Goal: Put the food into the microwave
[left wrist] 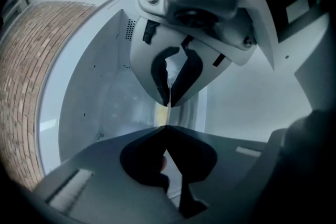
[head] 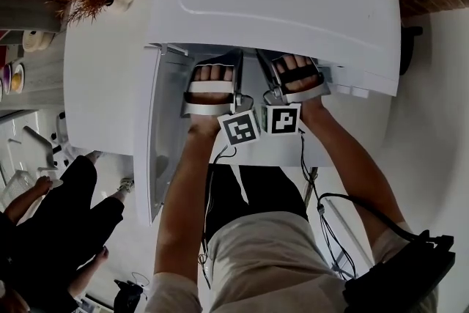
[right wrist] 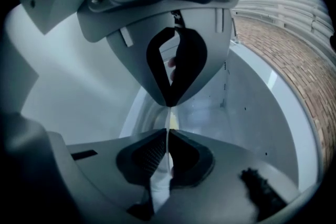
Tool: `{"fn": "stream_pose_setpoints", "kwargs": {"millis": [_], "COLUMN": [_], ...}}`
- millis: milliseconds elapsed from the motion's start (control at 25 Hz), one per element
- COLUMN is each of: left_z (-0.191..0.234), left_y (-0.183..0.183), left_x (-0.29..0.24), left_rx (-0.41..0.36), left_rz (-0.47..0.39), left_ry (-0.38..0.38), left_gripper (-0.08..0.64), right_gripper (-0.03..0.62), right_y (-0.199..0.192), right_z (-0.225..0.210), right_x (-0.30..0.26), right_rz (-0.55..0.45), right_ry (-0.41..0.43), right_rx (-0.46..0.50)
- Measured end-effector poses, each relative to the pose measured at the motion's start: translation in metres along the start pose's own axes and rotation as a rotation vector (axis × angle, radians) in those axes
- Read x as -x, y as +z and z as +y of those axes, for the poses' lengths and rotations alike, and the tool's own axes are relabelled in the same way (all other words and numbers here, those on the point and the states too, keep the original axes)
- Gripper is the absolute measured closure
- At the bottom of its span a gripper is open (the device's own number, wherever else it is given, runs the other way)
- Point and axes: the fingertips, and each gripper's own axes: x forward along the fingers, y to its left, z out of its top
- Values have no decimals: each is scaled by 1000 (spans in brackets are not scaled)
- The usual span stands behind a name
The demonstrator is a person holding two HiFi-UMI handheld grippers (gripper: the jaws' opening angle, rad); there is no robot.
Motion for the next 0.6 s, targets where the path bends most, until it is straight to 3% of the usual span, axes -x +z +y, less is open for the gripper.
{"fn": "stream_pose_setpoints", "kwargs": {"millis": [600], "left_z": [6], "left_y": [3], "left_x": [-20], "left_rx": [-49], "left_rz": [-15], "left_ry": [17], "left_gripper": [553], "right_gripper": [574], "right_y": [-8], "right_z": [-2], "right_x": [-19], "right_rz": [33], "right_ry": [-9], "right_rx": [18]}}
